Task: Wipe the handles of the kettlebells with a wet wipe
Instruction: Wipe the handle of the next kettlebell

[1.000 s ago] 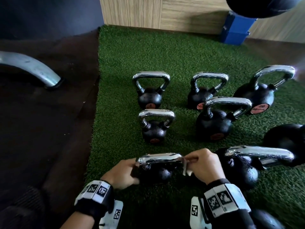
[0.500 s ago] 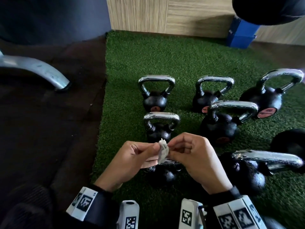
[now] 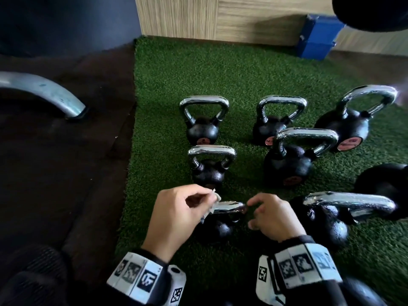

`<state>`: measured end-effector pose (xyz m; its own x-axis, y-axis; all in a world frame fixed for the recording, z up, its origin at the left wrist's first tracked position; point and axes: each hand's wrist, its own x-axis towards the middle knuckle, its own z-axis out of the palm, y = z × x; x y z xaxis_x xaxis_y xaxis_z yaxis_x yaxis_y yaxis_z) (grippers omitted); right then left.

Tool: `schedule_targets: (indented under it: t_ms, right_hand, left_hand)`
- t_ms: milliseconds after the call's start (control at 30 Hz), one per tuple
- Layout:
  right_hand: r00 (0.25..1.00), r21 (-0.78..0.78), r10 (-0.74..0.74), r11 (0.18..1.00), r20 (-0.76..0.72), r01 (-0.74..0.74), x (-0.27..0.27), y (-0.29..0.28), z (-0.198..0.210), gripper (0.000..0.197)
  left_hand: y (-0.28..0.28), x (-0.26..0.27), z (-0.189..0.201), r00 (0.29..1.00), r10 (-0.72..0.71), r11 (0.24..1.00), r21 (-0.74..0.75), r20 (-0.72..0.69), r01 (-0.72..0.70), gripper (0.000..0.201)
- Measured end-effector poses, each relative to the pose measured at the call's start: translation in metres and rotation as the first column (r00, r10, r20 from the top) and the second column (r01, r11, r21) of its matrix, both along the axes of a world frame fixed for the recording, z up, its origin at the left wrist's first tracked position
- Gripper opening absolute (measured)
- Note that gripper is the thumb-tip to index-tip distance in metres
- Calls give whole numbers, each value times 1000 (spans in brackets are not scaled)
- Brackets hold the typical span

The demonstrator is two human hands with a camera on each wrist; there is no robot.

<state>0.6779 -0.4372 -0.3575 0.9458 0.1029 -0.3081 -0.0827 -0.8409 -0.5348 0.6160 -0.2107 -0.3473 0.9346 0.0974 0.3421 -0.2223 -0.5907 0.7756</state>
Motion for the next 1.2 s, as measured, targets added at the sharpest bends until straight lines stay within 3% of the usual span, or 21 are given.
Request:
schedule_targets:
  t_ms: [100, 267, 367, 500, 567, 700, 833, 1000, 1200]
  right_hand:
    - [993, 38, 22, 999, -118, -18, 1, 5, -28, 37]
    - [994, 317, -43, 946, -101, 73, -4, 11, -63, 34]
    - [988, 354, -101, 925, -117, 136, -9, 10, -74, 30]
    - [989, 341, -120, 929, -90, 144, -9, 8, -78, 29]
    - [989, 335, -117, 932, -87, 140, -9, 9, -77, 24]
    - [991, 329, -111, 935, -77, 130, -7, 9, -76, 23]
    - [994, 319, -94, 942, -47, 104, -6, 9, -78, 23]
    - [996, 320, -91, 943, -21, 93, -7, 9, -77, 24]
    - [998, 335, -62, 940, 13, 54, -7, 10, -77, 30]
  left_hand:
    - [-13, 3, -2, 998, 62, 997, 45, -4, -62, 9]
    - [-10, -7, -2, 997, 73, 968, 240, -9, -69, 15]
    - [4, -12, -4, 987, 161, 965, 211, -23, -153, 15]
    - [-1, -25, -7, 990, 132, 952, 283, -51, -112, 22]
    - [8, -30, -12, 980, 169, 961, 236, -101, -141, 22]
    - [33, -35, -32, 950, 204, 978, 1, -235, -210, 24]
    - [34, -34, -52, 954, 172, 972, -116, -244, -205, 18]
    - [42, -24, -85, 901, -8, 820, -519, -433, -242, 21]
    - [37, -16, -105, 853, -108, 811, -541, -510, -220, 39]
